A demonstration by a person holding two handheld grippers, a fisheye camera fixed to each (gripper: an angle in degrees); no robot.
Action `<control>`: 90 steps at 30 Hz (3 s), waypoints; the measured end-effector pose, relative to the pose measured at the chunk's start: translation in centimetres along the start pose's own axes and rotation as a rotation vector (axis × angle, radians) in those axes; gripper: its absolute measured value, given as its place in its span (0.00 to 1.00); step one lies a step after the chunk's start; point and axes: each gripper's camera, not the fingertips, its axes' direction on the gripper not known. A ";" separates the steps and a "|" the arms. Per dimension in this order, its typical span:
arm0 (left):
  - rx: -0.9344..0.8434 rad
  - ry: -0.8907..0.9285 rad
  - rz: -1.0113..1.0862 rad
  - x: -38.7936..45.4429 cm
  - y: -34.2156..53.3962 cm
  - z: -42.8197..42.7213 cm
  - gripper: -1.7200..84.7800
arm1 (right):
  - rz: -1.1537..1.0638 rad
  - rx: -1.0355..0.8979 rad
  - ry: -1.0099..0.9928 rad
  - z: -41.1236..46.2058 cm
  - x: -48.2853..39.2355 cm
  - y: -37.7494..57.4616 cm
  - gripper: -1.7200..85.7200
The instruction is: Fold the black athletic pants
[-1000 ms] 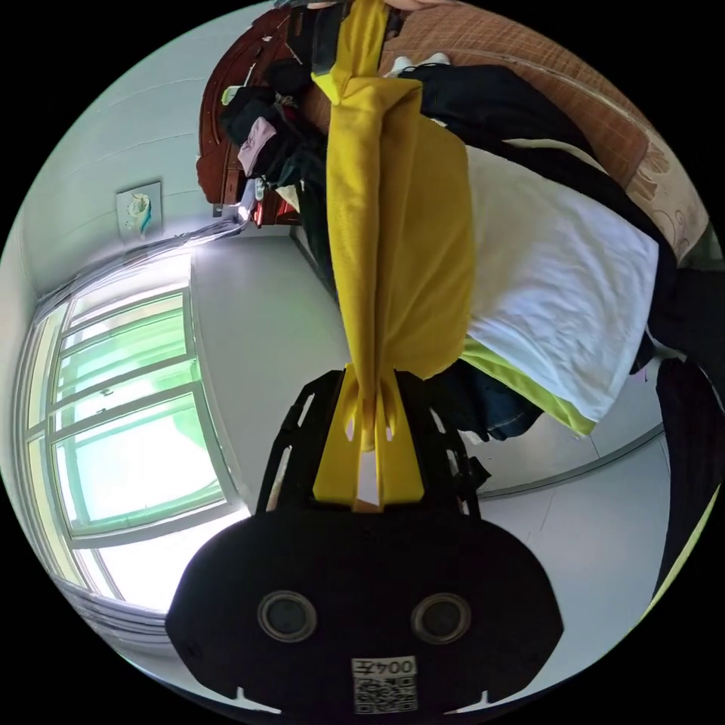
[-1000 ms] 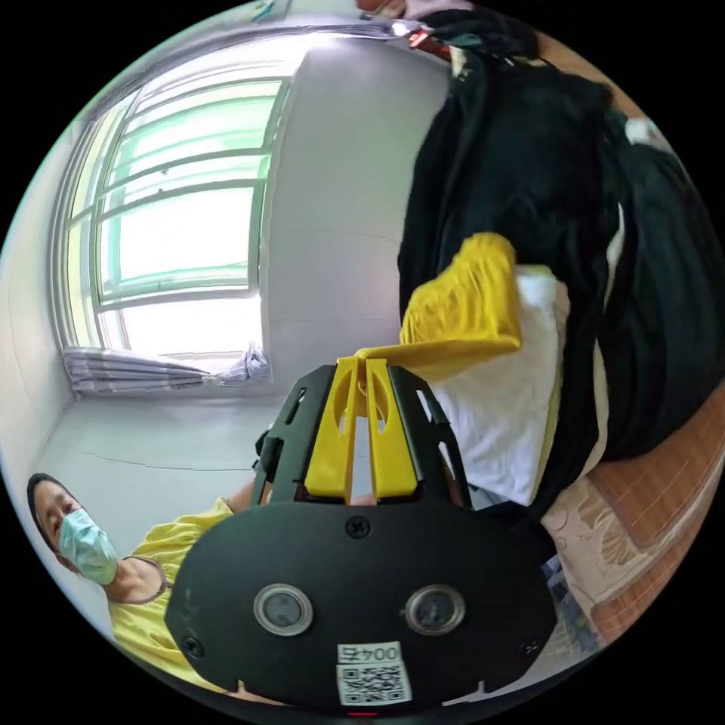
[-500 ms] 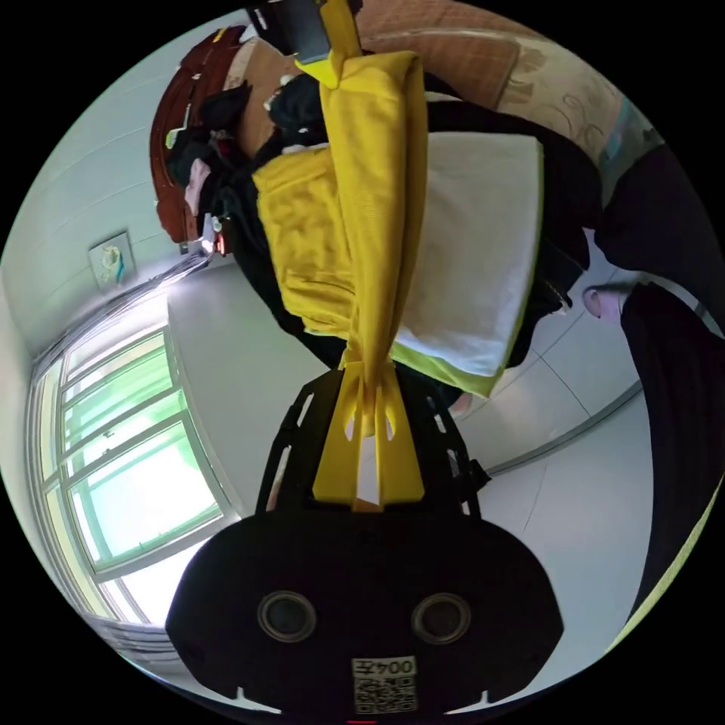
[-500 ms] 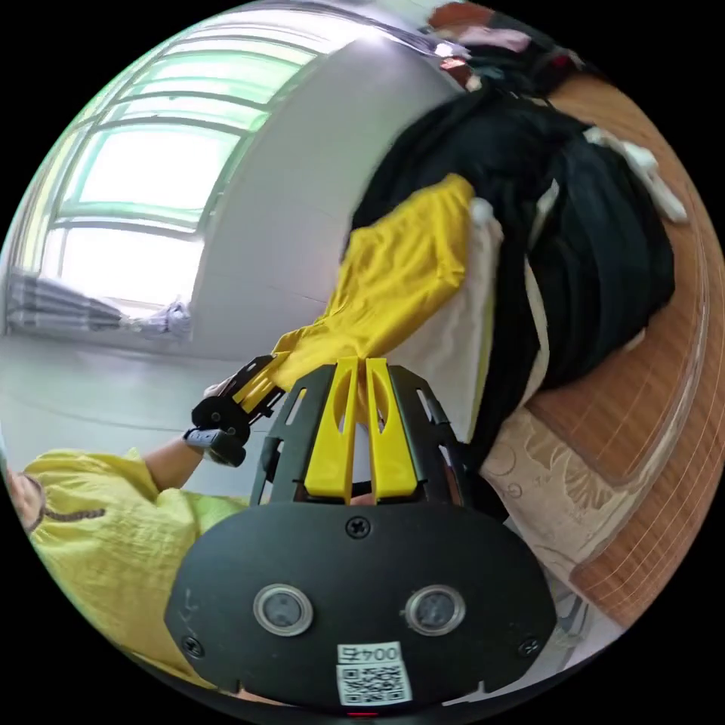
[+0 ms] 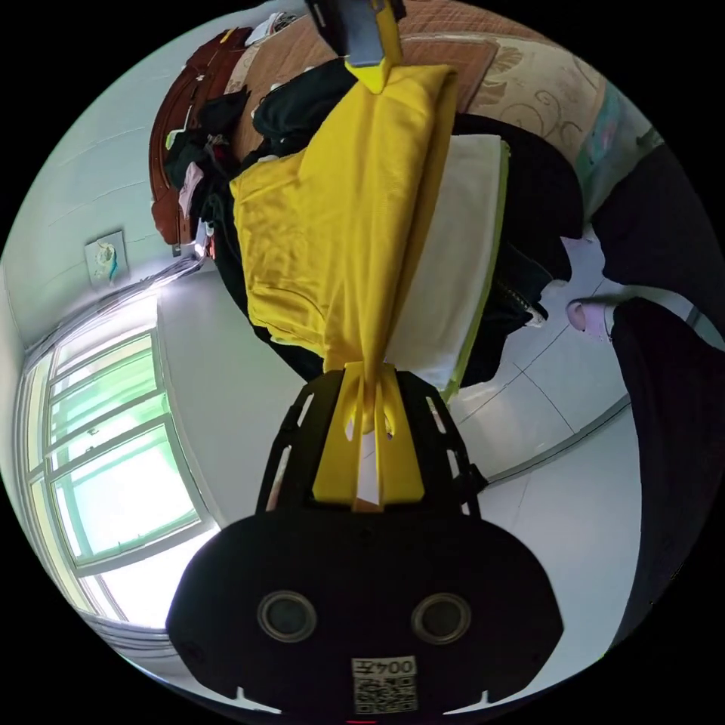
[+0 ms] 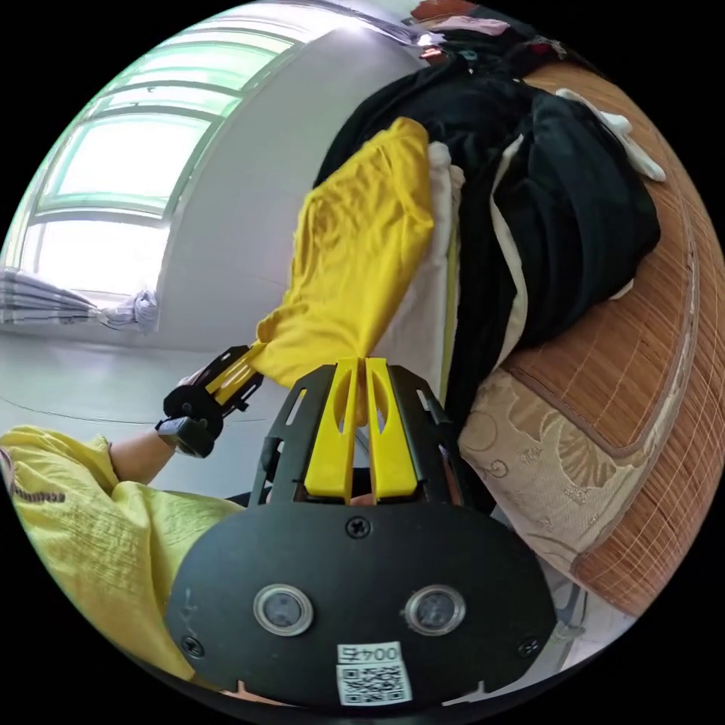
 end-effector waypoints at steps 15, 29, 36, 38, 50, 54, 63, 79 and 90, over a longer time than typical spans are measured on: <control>-0.104 0.323 -0.069 -2.3 5.2 5.8 0.12 | 0.082 -0.149 0.135 8.9 5.3 -2.2 0.07; 0.097 0.691 -0.625 -16.4 6.7 15.9 0.03 | -0.137 0.242 0.101 -4.3 4.4 -12.0 0.17; 0.098 0.639 -0.661 -17.1 8.1 16.9 0.03 | -0.232 0.107 0.119 -2.6 5.3 -21.8 0.17; 0.076 0.645 -0.679 -17.8 8.2 17.5 0.02 | -0.287 0.058 0.089 -1.8 5.0 -22.2 0.09; 0.027 0.673 -0.721 -20.9 9.5 18.9 0.02 | -1.033 0.200 0.582 0.3 -6.4 -6.3 0.07; 0.013 0.696 -0.747 -21.9 10.0 19.3 0.02 | -0.509 0.041 0.524 -1.5 5.1 -16.2 0.09; -0.006 0.744 -0.803 -23.5 11.2 19.7 0.02 | -0.716 -0.144 0.012 -1.3 3.6 -23.9 0.19; -0.013 0.746 -0.865 -24.0 13.1 17.5 0.02 | -1.013 -0.300 0.038 7.8 2.3 -20.4 0.06; 0.074 0.731 -0.969 -23.9 17.4 12.8 0.02 | -1.401 0.099 0.383 6.8 5.3 1.6 0.06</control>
